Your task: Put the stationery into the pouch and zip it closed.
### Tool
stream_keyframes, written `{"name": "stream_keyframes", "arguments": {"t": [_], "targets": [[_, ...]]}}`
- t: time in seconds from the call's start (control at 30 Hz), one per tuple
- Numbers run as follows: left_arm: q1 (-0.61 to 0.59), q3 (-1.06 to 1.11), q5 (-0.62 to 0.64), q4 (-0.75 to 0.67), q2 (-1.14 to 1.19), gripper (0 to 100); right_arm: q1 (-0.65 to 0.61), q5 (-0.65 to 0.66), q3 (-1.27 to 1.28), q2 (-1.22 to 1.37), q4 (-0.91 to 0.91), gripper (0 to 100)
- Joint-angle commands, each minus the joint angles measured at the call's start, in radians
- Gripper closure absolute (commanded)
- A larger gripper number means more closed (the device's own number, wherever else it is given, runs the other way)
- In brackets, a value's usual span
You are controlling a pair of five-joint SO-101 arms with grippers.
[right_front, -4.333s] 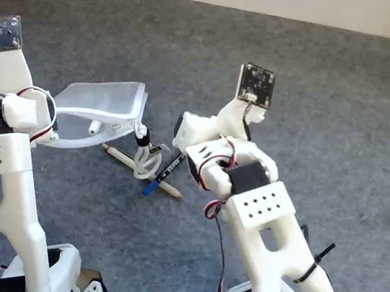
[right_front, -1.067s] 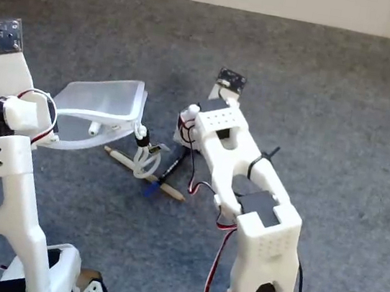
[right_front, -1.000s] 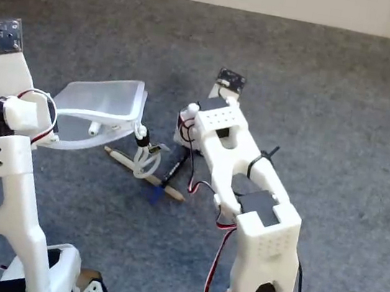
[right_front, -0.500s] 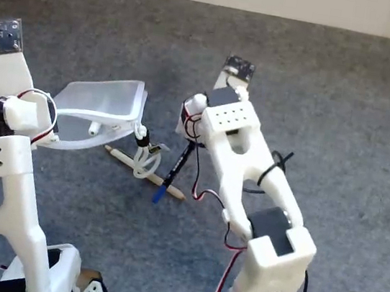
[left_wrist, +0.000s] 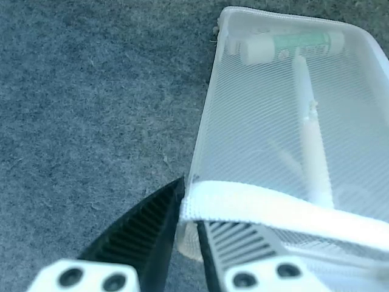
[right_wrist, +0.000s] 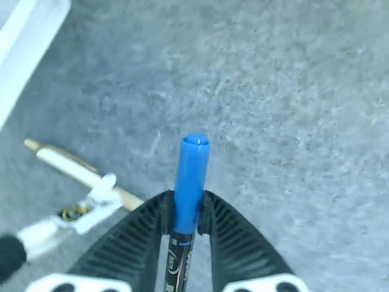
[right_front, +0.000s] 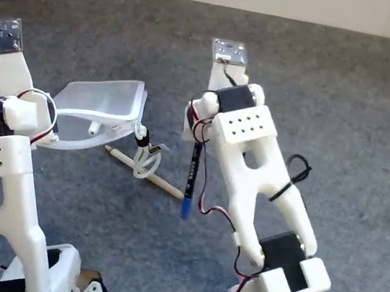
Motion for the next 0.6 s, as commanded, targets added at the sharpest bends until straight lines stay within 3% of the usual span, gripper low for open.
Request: {"name": "stream_keyframes", "arguments": {"t": [0.0, 0.57], "targets": [[-0.016, 0.001, 0.006, -0.017, 0.021, 99, -0.038, 0.052, -0.018, -0.093, 0.041, 98.7], [-0.016, 0.001, 0.006, -0.014, 0.021, 99, -0.163, 0.052, -0.018, -0.292, 0.203, 98.7]]}}
